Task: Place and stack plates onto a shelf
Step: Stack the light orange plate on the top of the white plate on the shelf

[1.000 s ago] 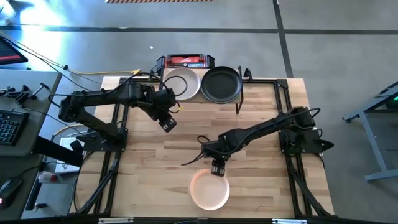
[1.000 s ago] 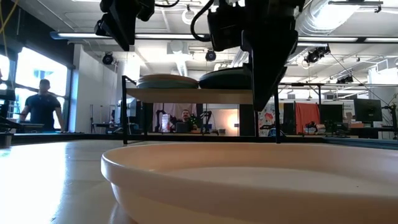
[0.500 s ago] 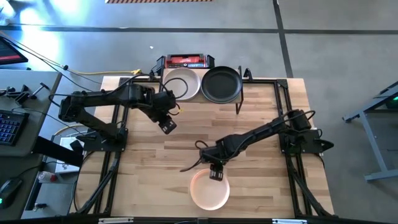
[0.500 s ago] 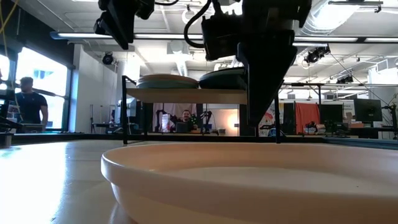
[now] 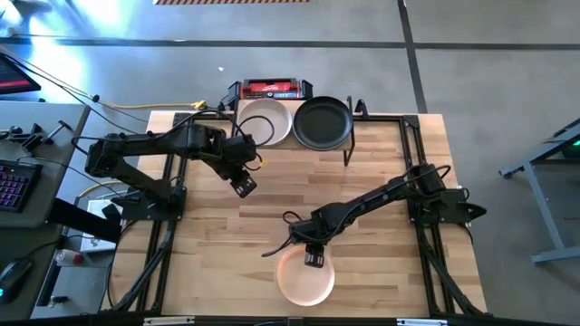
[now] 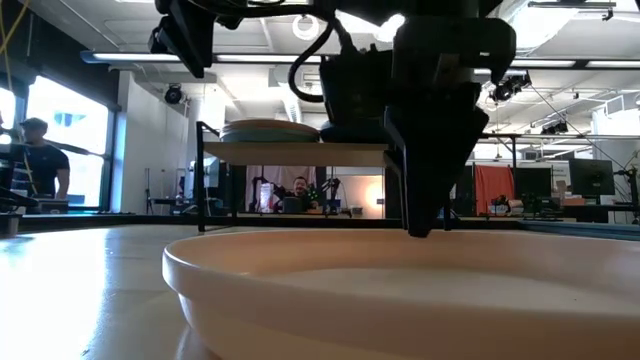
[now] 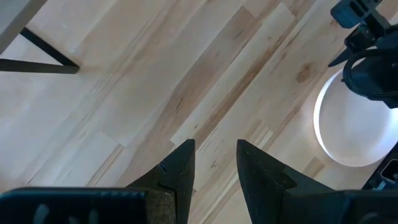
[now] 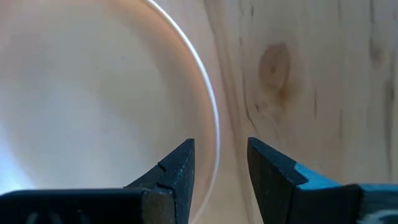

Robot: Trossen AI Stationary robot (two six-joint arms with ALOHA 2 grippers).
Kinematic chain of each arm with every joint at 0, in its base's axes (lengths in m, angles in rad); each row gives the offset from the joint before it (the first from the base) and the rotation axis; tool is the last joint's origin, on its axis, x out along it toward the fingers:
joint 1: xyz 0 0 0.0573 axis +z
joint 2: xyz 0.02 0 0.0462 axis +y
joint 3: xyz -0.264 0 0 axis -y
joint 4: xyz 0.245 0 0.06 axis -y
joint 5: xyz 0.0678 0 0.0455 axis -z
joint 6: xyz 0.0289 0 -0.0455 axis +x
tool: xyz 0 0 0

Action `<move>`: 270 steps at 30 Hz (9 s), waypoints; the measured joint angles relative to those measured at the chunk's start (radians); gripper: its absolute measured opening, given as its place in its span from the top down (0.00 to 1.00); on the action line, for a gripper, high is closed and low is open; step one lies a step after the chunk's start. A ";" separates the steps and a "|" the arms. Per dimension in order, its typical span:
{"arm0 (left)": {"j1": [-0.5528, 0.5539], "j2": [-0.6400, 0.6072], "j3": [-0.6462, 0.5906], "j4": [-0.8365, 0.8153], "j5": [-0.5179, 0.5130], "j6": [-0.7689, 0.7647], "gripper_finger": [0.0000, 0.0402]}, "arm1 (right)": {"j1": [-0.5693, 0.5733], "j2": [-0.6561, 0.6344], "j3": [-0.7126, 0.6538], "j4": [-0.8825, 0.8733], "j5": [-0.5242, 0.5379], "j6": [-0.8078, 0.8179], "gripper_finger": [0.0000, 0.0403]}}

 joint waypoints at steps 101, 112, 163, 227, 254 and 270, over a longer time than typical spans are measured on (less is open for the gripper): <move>0.008 0.094 0.000 0.348 -0.223 -0.217 0.74 | -0.453 -0.501 0.001 -0.109 0.276 0.000 1.00; 0.008 0.103 0.000 0.362 -0.204 -0.175 0.86 | -0.453 -0.501 0.001 -0.114 0.271 0.004 1.00; 0.274 -0.072 0.001 0.293 -0.158 -0.030 0.99 | -0.532 -0.575 0.126 -0.128 0.219 -0.031 0.61; 0.810 0.085 0.000 0.270 0.242 -0.060 0.97 | -0.483 -0.566 0.122 -0.256 0.290 -0.030 0.61; 0.819 0.071 0.000 0.247 0.311 -0.014 0.79 | -0.483 -0.566 0.122 -0.257 0.343 -0.030 0.61; 0.838 0.068 0.000 0.186 0.291 0.019 0.79 | -0.483 -0.566 0.122 -0.257 0.343 -0.029 0.61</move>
